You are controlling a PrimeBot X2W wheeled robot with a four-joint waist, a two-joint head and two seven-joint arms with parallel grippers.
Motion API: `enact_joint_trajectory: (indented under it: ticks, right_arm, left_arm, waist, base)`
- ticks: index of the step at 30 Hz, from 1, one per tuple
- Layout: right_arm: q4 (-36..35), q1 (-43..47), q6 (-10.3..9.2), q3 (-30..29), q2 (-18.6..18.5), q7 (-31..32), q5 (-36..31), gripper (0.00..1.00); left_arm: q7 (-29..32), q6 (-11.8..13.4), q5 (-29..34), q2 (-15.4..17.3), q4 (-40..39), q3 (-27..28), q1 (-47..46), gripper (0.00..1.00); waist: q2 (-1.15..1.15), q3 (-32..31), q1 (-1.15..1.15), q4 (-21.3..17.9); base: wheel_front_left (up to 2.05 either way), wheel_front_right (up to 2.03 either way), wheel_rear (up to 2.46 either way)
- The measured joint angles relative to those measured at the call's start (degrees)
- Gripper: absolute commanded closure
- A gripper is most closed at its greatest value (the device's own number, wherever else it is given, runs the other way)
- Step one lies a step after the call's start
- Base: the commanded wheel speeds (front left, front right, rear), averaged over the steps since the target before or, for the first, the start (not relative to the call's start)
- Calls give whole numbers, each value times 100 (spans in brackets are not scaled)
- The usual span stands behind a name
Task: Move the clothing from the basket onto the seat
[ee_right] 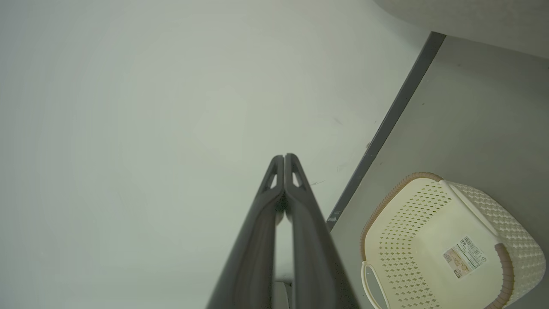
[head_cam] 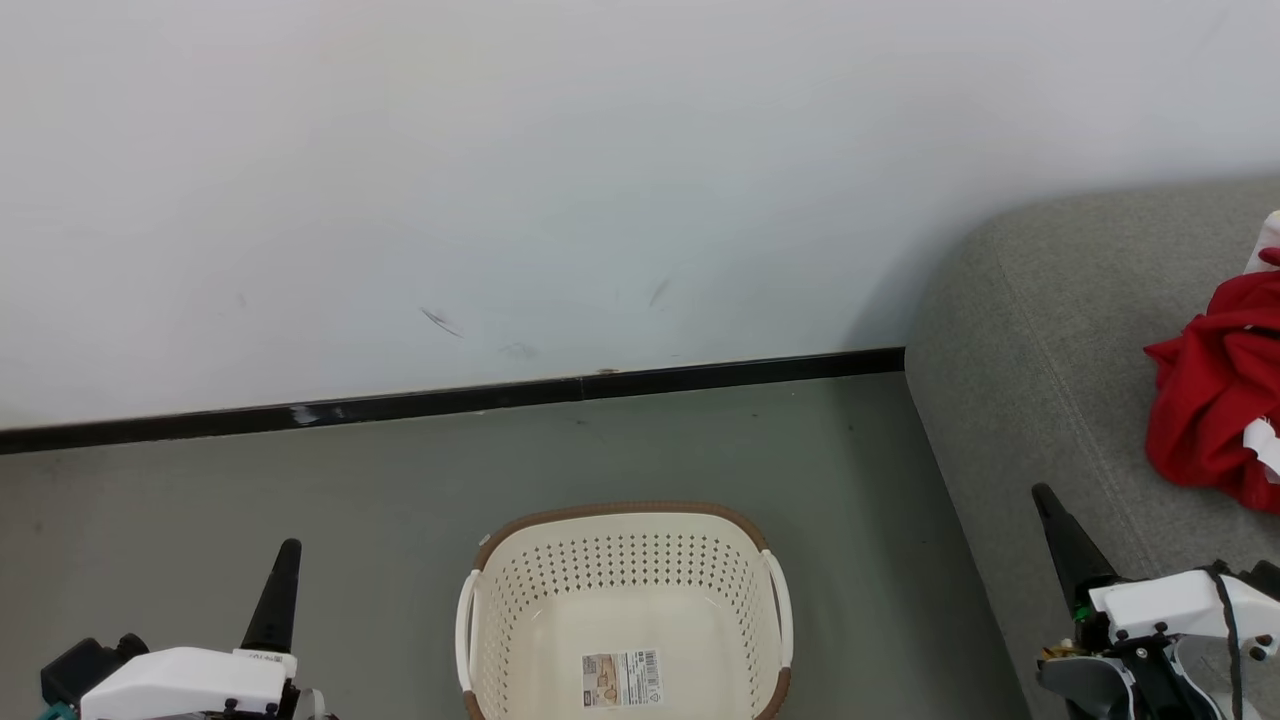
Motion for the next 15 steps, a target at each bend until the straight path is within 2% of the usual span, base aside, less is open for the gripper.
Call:
enact_joint_trajectory:
  ticks: [15]
  right_arm:
    - [-218,109,-1,-238,53,279,1155,100]
  left_arm:
    - [283,-51,-881,-100,-104,269,0,100]
  waist:
    - [0,14,-2,2]
  base:
    - [0,0,0]
